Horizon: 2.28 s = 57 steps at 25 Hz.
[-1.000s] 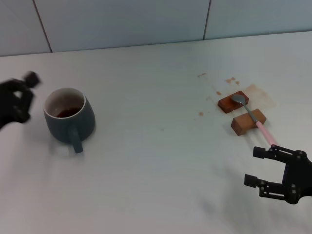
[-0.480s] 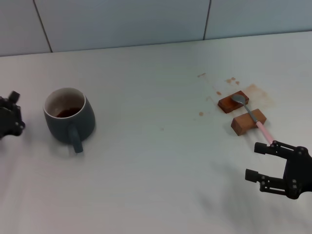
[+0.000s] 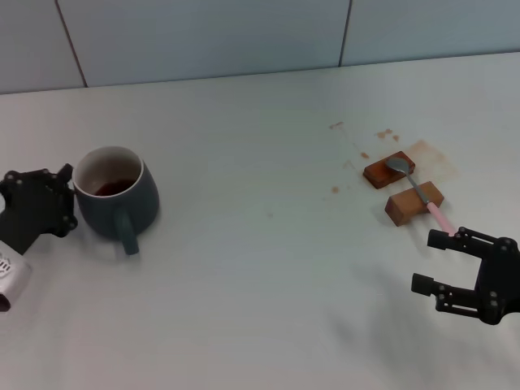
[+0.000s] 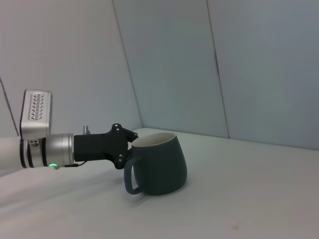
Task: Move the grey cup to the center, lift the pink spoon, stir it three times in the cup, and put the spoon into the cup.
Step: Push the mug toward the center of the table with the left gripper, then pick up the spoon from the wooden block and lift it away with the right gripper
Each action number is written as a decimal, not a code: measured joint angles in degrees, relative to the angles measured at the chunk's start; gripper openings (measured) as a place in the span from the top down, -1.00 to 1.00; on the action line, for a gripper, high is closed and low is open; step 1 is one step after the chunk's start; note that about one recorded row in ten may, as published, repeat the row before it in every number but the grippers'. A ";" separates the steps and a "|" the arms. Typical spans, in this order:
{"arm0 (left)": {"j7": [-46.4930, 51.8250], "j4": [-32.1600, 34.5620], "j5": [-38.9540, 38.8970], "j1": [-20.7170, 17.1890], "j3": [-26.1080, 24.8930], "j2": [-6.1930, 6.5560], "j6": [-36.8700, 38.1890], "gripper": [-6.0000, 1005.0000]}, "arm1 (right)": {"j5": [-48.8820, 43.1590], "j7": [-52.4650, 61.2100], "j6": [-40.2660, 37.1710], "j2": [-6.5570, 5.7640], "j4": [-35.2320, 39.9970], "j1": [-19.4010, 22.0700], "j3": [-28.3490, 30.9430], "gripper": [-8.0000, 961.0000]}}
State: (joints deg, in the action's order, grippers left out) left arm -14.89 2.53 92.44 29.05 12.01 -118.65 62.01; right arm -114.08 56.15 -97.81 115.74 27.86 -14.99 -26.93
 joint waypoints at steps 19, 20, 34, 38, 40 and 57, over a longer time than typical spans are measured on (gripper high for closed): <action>0.09 -11.26 -0.18 7.94 5.03 -0.49 -0.04 0.99 | 0.23 0.01 -0.33 0.18 0.00 -0.04 0.07 -0.60; 0.06 -12.48 -0.17 8.68 4.89 -0.51 -0.24 0.99 | 0.28 0.01 -0.34 0.18 0.00 -0.03 0.08 -0.60; 8.75 -14.95 0.90 9.55 -2.59 0.15 0.49 0.99 | 0.90 -0.22 -0.49 0.22 0.00 -0.21 0.13 -0.59; 31.08 -1.72 7.86 6.18 3.24 0.31 8.73 0.99 | 0.90 -0.24 -1.06 0.26 0.00 -0.21 0.64 -0.59; 39.53 3.55 10.02 4.22 6.30 0.48 13.14 0.99 | 0.90 -0.27 -1.43 0.27 0.00 -0.21 1.28 -0.59; 62.90 21.81 12.95 -11.31 22.31 4.99 36.56 0.99 | 0.89 -0.12 -2.15 0.27 -0.35 -0.29 3.73 -0.58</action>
State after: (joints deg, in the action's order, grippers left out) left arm 48.01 24.34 105.39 17.75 34.32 -113.66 98.57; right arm -113.18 56.03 -99.96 116.01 27.51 -15.28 -23.20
